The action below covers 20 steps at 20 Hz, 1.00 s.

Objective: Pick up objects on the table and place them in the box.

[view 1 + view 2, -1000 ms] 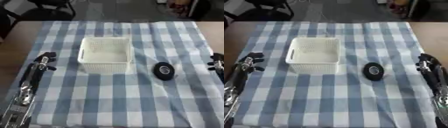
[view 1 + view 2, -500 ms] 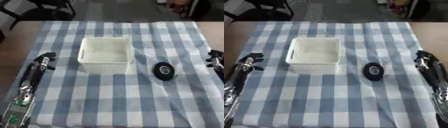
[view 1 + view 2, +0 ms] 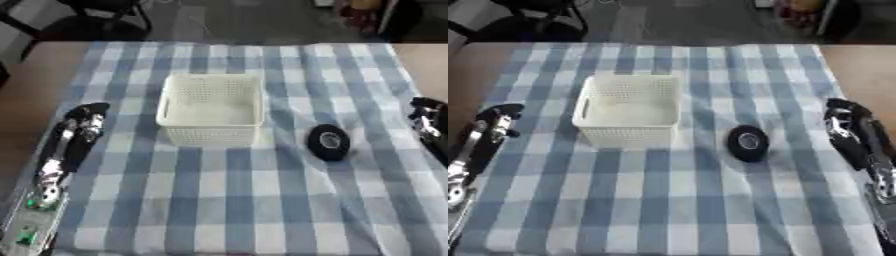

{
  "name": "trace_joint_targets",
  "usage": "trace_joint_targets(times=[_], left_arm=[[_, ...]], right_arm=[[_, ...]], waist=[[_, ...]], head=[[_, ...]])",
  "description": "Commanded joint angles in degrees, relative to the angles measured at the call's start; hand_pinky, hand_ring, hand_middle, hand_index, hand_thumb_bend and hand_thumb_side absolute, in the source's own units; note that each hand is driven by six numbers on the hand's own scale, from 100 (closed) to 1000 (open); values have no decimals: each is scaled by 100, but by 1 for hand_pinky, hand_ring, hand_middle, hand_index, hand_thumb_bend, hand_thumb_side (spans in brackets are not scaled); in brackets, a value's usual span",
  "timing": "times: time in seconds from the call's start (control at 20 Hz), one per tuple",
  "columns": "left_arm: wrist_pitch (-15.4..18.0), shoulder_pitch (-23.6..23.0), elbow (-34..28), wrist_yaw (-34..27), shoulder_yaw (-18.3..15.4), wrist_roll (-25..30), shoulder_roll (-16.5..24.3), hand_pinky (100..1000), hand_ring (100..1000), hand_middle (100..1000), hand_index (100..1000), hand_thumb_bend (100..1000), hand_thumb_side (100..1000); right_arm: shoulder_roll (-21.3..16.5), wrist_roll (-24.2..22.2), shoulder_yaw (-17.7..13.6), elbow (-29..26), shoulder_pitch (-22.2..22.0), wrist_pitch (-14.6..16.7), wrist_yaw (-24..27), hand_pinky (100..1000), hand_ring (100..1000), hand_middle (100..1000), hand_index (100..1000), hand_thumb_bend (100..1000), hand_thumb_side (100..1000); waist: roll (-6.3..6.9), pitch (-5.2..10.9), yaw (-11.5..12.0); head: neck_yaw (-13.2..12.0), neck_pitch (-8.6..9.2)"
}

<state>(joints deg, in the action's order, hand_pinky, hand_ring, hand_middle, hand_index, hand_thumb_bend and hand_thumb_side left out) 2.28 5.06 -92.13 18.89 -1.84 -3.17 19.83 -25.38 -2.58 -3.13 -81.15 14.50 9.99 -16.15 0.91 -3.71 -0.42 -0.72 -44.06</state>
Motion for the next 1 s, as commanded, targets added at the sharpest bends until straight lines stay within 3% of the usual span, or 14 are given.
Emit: trace_joint_targets(times=[0.05,0.2,0.4,0.55,1.0], left_arm=[[-1,16,-116,20,-44,2,69,617,771,783,828,324,1000],[5,18,-108,13,-32,19,66,617,771,782,828,319,1000],[15,19,-96,5,-20,41,64,617,771,782,828,316,1000],[20,21,-87,-5,-14,51,62,617,771,782,828,314,1000],[31,27,-65,-9,7,95,54,618,772,782,828,313,1000]], right_arm=[[-310,-124,60,-122,161,45,-181,692,749,799,837,100,731],[-497,-379,190,-92,320,146,-482,747,788,829,837,149,757],[-761,-827,390,-5,601,359,-845,900,867,886,825,267,805],[-894,-1064,495,61,785,511,-1001,992,919,917,810,305,819],[-1022,-1394,752,336,1206,758,-1235,1000,955,937,801,345,827]], waist=[[-17,60,14],[-22,66,30],[-31,72,55],[-37,73,71],[-53,72,108]], head=[[27,-6],[37,-6],[50,-6],[56,-6],[82,-6]])
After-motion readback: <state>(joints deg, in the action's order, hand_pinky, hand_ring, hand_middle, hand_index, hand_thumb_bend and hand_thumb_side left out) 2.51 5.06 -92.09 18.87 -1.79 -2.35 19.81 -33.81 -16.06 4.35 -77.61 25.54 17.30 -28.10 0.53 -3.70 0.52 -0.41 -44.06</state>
